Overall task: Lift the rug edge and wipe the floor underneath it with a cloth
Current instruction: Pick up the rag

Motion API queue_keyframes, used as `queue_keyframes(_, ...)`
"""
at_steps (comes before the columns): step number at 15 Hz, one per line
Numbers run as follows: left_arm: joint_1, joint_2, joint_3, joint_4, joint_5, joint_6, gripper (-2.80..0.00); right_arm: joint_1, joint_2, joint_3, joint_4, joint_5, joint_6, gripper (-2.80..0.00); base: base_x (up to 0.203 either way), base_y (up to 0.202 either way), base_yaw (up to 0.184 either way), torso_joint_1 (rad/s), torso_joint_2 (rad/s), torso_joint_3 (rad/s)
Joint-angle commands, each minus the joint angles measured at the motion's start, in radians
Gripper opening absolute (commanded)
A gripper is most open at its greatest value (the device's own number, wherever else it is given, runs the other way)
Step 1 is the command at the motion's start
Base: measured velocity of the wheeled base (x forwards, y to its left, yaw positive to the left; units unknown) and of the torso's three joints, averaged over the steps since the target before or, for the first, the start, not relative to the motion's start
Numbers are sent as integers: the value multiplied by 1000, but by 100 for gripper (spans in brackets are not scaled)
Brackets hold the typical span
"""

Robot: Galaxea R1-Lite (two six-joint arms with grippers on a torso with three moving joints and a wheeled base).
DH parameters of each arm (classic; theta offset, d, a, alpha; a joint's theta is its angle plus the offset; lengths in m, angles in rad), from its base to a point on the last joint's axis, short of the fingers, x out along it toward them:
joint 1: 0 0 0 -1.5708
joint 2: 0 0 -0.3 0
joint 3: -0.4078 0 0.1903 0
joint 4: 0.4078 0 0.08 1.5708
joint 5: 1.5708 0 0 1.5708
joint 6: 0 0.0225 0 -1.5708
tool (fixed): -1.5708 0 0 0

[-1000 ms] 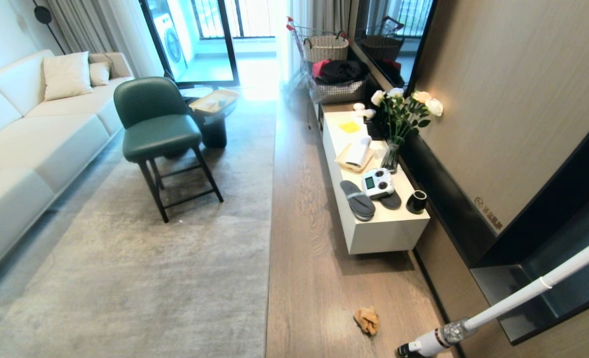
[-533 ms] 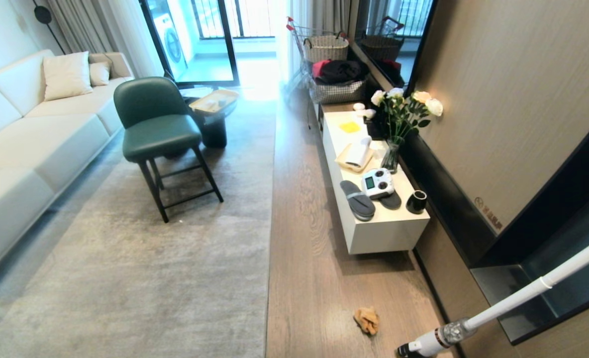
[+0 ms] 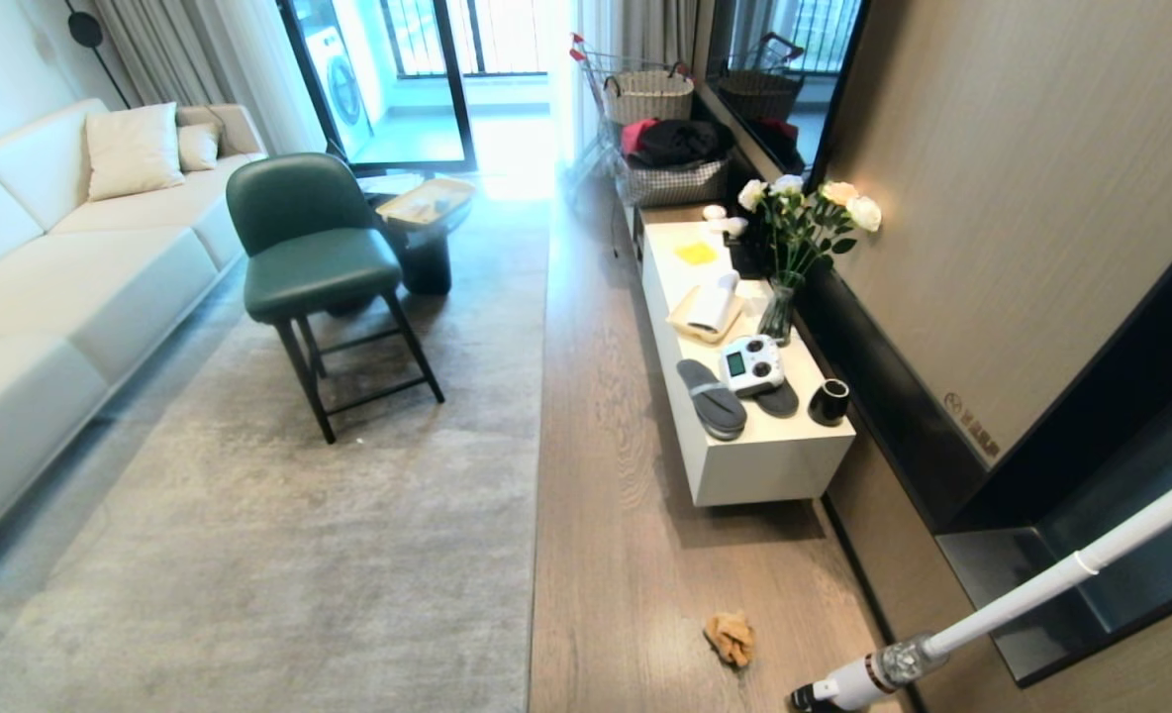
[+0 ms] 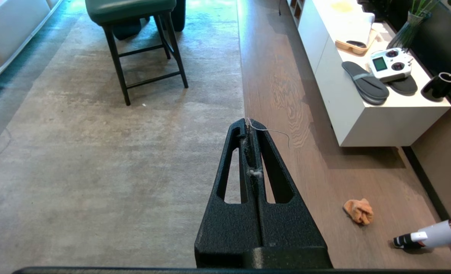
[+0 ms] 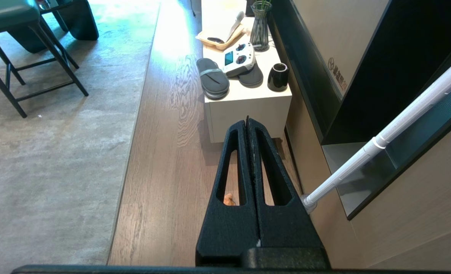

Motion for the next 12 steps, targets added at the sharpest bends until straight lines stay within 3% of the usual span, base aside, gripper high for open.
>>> queue_keyframes(1, 2, 0, 0, 0, 0, 0, -280, 0, 1, 0, 0, -1, 0, -280, 0, 0, 0, 0, 0, 0)
queue_keyframes(12, 2, 0, 0, 0, 0, -1, -280, 0, 1, 0, 0, 0, 0, -280, 0, 0, 0, 0, 0, 0)
